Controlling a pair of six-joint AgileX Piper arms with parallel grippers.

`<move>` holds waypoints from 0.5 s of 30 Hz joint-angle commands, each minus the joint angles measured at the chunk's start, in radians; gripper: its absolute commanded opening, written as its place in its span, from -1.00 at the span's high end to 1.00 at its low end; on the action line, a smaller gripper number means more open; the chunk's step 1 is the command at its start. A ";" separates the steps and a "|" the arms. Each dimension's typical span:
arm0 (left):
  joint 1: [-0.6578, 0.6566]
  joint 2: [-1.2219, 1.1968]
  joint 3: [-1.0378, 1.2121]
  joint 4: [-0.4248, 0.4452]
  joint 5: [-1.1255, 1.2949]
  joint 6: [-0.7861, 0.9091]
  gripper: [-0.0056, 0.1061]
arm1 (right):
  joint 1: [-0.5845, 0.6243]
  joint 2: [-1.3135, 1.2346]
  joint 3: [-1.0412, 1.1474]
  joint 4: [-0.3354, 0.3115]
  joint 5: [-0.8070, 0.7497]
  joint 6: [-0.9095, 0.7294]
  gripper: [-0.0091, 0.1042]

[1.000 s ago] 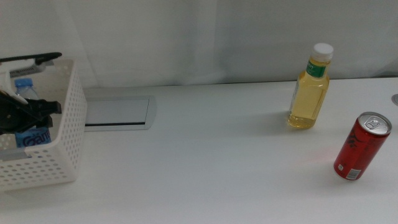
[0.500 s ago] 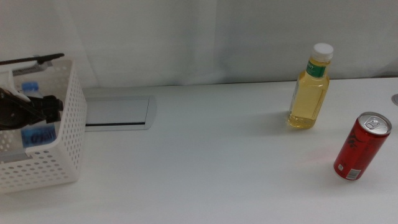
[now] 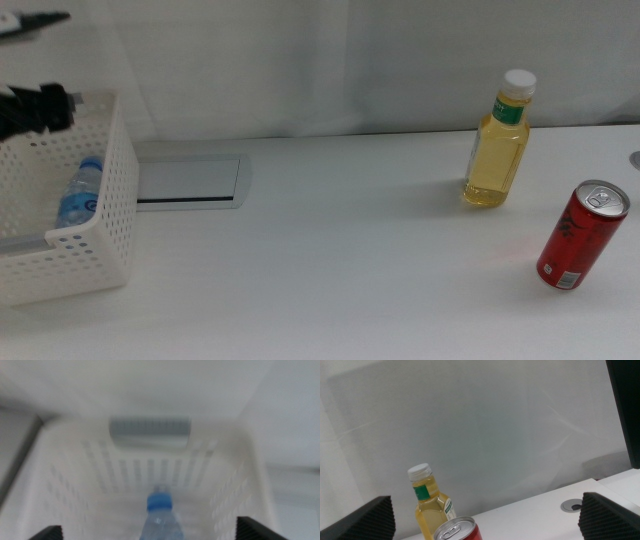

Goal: Use arms to grab the bottles and put them into the dustbin to the left of the table.

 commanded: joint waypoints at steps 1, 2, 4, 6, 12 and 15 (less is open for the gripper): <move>0.000 -0.052 -0.032 -0.009 0.030 -0.013 -0.66 | -0.005 -0.029 0.038 -0.002 -0.004 -0.004 -0.98; 0.000 -0.069 -0.046 -0.009 0.041 -0.013 -0.57 | -0.005 -0.029 0.038 -0.002 -0.004 -0.004 -0.98; 0.000 -0.147 -0.069 -0.009 0.073 -0.013 -0.02 | -0.005 -0.029 0.038 -0.002 -0.004 -0.004 -0.98; 0.000 -0.207 -0.074 -0.009 0.098 -0.010 0.63 | -0.005 -0.029 0.038 -0.002 -0.004 -0.004 -0.98; -0.022 -0.381 -0.074 -0.008 0.133 0.011 0.95 | -0.005 -0.029 0.038 -0.002 -0.004 -0.007 -0.98; -0.079 -0.475 -0.063 -0.008 0.147 0.033 0.95 | -0.005 -0.029 0.038 -0.002 -0.004 -0.007 -0.98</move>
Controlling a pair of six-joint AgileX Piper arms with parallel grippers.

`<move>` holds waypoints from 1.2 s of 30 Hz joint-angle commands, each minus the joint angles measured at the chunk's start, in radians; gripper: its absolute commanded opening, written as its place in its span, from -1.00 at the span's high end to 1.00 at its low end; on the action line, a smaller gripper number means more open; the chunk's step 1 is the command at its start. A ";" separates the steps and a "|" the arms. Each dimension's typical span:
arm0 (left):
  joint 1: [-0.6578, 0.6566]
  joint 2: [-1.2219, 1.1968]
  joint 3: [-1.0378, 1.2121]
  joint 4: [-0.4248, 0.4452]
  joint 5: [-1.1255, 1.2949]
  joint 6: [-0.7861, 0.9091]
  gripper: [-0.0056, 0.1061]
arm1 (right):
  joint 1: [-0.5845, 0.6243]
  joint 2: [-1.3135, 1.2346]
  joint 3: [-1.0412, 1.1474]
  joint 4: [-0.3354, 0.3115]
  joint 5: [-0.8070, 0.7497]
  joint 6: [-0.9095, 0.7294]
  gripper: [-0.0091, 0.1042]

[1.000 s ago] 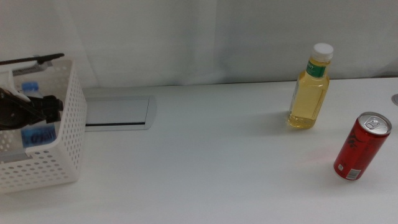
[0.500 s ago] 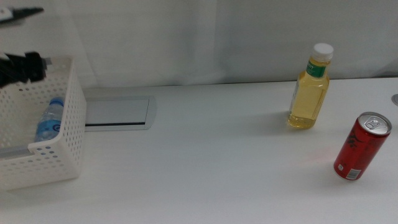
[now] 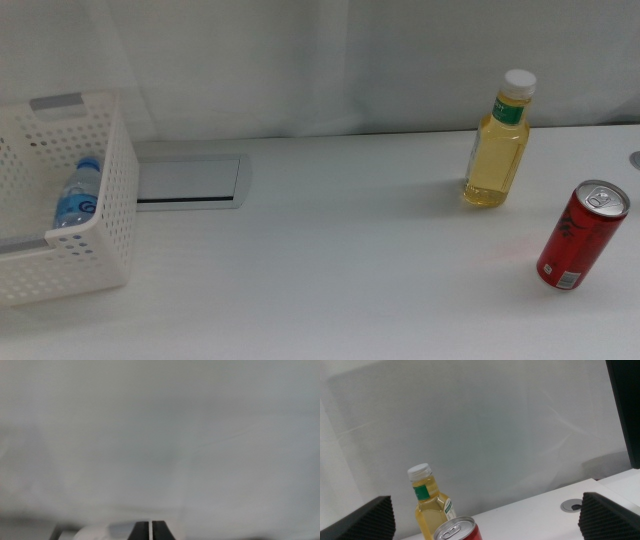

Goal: Use arms to grab the bottles and put them into the dustbin to the left of the table.

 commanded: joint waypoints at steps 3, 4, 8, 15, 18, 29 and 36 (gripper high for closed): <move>-0.114 -0.149 0.050 -0.008 -0.017 0.041 0.95 | -0.005 -0.029 0.038 -0.002 -0.004 -0.007 -0.98; -0.139 -0.176 0.078 -0.008 -0.037 0.047 0.95 | -0.005 -0.029 0.038 -0.002 -0.004 -0.007 -0.98; -0.276 -0.307 0.221 -0.008 -0.128 0.061 0.95 | -0.005 -0.029 0.038 -0.002 -0.004 -0.007 -0.98; -0.459 -0.589 0.594 -0.044 -0.143 0.070 0.95 | -0.005 -0.029 0.038 -0.002 -0.004 -0.004 -0.98; -0.467 -0.667 0.691 -0.066 -0.121 0.070 0.91 | -0.005 -0.029 0.038 -0.002 -0.004 -0.004 -0.98; -0.505 -0.757 0.780 -0.066 -0.076 0.070 -0.29 | -0.005 -0.029 0.032 0.005 -0.004 -0.004 -0.98; -0.587 -0.757 0.780 -0.064 -0.059 0.070 -0.43 | -0.005 -0.029 -0.054 0.005 0.061 -0.004 -0.98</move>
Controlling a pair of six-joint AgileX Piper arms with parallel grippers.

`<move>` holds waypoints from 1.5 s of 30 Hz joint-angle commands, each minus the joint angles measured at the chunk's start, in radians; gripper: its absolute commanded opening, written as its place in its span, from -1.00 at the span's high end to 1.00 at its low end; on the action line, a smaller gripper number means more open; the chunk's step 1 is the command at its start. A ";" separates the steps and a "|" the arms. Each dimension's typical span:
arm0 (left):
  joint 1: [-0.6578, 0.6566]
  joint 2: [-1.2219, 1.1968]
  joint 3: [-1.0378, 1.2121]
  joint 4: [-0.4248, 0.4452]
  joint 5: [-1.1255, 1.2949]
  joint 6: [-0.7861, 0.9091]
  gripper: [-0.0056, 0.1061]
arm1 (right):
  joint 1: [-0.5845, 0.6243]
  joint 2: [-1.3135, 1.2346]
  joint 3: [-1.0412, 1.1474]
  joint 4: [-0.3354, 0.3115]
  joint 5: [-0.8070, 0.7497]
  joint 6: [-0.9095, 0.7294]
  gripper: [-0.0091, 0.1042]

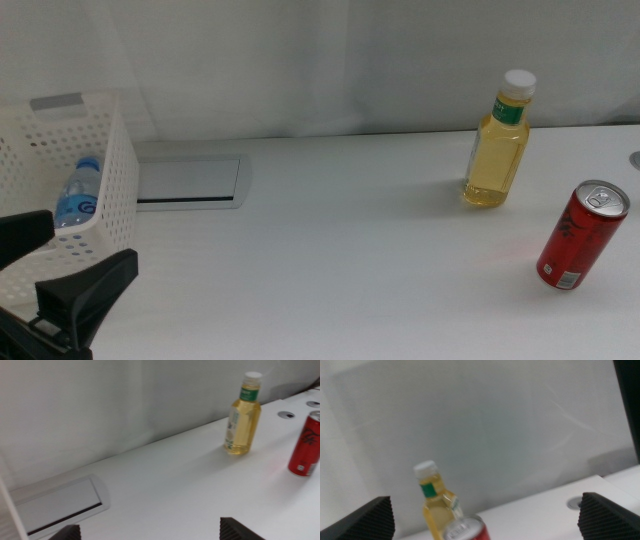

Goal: Use arms to grab the bottles and put them into the dustbin to the left of the table.

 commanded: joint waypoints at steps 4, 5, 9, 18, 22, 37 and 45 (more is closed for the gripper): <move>-0.045 -0.007 0.008 -0.009 0.009 -0.012 -0.43 | -0.005 -0.006 -0.188 -0.067 0.203 -0.048 -0.98; -0.053 -0.007 0.008 -0.009 0.009 -0.012 -0.43 | -0.005 0.014 -0.236 -0.098 0.262 -0.049 -0.98; -0.073 -0.007 0.008 -0.009 0.009 -0.012 -0.43 | -0.005 0.148 -0.390 -0.167 0.398 -0.044 -0.98; -0.081 -0.007 0.008 -0.009 0.012 -0.012 -0.43 | -0.005 0.515 -0.449 -0.184 0.368 -0.029 -0.98; -0.081 -0.007 0.008 -0.009 0.012 -0.012 -0.43 | -0.005 0.637 -0.449 -0.182 0.328 -0.038 -0.98; -0.081 -0.007 0.008 -0.009 0.012 -0.015 -0.43 | 0.143 0.847 -0.396 -0.136 0.221 -0.085 -0.98; -0.081 -0.007 0.008 -0.009 0.012 -0.015 -0.43 | 0.279 0.850 -0.148 -0.086 -0.148 -0.082 -0.98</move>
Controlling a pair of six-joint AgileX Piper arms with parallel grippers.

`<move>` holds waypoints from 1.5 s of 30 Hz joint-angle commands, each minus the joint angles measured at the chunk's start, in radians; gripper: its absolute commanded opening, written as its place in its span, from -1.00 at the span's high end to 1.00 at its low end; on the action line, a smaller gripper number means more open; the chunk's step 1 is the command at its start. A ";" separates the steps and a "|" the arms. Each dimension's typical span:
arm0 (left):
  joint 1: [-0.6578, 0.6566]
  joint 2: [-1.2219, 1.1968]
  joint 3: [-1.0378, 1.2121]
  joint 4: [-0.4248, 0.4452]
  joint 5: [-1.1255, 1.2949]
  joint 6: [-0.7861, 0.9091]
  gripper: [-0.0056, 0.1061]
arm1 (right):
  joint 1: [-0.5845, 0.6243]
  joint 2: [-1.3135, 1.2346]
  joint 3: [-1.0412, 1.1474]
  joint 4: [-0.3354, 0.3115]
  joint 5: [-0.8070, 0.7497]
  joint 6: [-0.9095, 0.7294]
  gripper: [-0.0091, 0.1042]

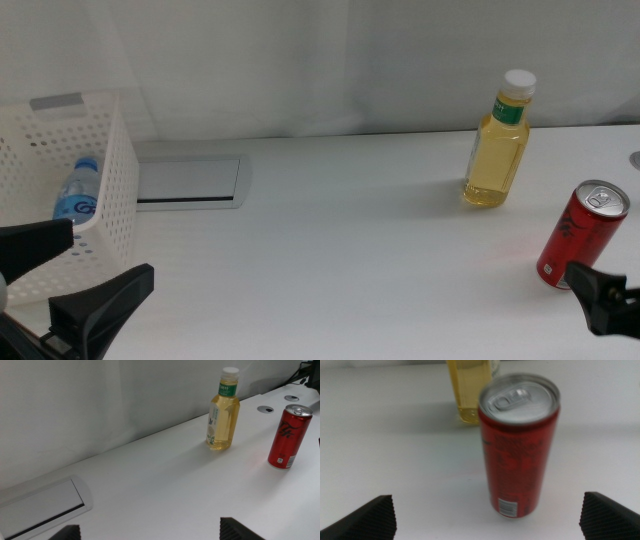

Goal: Use arms to grab the bottles and put them into the dustbin to the left of the table.

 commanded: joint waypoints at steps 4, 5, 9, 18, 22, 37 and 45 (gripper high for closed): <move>-0.007 -0.007 0.006 -0.009 0.002 -0.009 -0.43 | 0.021 0.000 0.099 0.023 -0.198 -0.010 -0.98; -0.007 -0.007 0.006 -0.009 0.002 -0.009 -0.41 | 0.021 0.000 0.101 0.025 -0.200 -0.010 -0.98; -0.007 -0.007 0.008 -0.009 0.002 -0.009 -0.38 | 0.021 0.007 0.101 0.065 -0.243 -0.002 -0.98; -0.007 -0.007 0.008 -0.009 0.013 -0.009 -0.38 | 0.021 0.236 0.099 -0.016 -0.409 0.100 -0.98; -0.007 -0.007 0.008 -0.009 0.015 -0.009 -0.38 | 0.021 0.388 0.097 -0.137 -0.575 0.219 -0.98; -0.007 -0.007 0.008 -0.009 0.029 -0.009 -0.38 | 0.021 0.650 -0.084 -0.217 -0.607 0.263 -0.98; -0.007 -0.007 0.008 -0.009 0.035 -0.009 -0.38 | 0.021 0.713 -0.103 -0.217 -0.632 0.279 -0.96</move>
